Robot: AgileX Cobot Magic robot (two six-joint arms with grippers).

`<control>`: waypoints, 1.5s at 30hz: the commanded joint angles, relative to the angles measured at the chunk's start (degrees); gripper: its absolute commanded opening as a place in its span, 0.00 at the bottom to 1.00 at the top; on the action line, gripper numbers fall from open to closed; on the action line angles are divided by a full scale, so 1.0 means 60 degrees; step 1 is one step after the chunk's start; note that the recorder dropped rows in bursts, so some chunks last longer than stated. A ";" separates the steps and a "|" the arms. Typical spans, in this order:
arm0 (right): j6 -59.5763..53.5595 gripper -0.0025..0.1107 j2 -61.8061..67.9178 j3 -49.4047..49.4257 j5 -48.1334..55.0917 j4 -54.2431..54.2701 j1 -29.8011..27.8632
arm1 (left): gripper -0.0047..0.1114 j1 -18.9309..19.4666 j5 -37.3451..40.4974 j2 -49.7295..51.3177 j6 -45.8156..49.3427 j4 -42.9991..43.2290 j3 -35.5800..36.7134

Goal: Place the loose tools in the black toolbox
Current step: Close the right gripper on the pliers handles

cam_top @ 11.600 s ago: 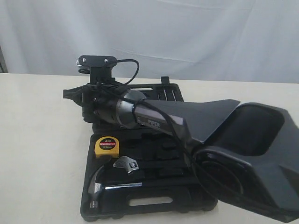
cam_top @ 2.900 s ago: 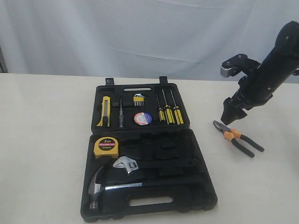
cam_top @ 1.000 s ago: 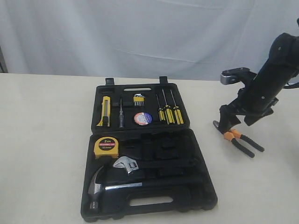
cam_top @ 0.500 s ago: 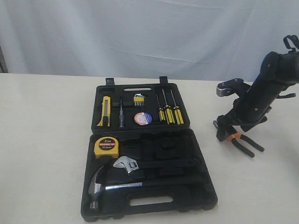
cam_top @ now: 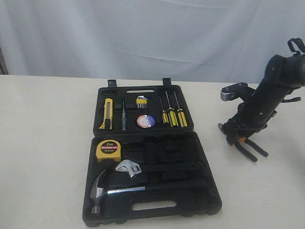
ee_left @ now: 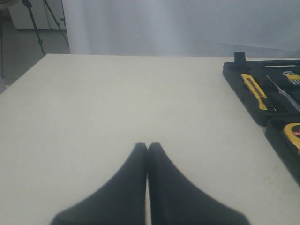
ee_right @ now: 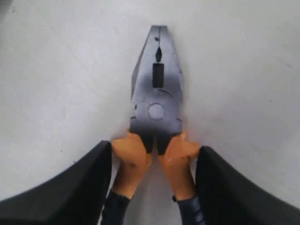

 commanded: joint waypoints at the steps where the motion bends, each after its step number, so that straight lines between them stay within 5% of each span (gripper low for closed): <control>1: -0.0087 0.16 -0.0004 -0.0005 0.0166 -0.0027 -0.0054 | 0.04 -0.0046 -0.0051 -0.0012 -0.0056 0.0000 0.0024; 5: -0.0087 0.02 -0.0004 -0.0005 0.0146 -0.0027 -0.0054 | 0.04 -0.0046 -0.0051 -0.0012 -0.0056 0.0000 0.0024; 45: -0.0003 0.02 -0.0004 -0.0005 -0.0012 0.0681 -0.0054 | 0.04 -0.0046 -0.0051 -0.0012 -0.0056 0.0000 0.0024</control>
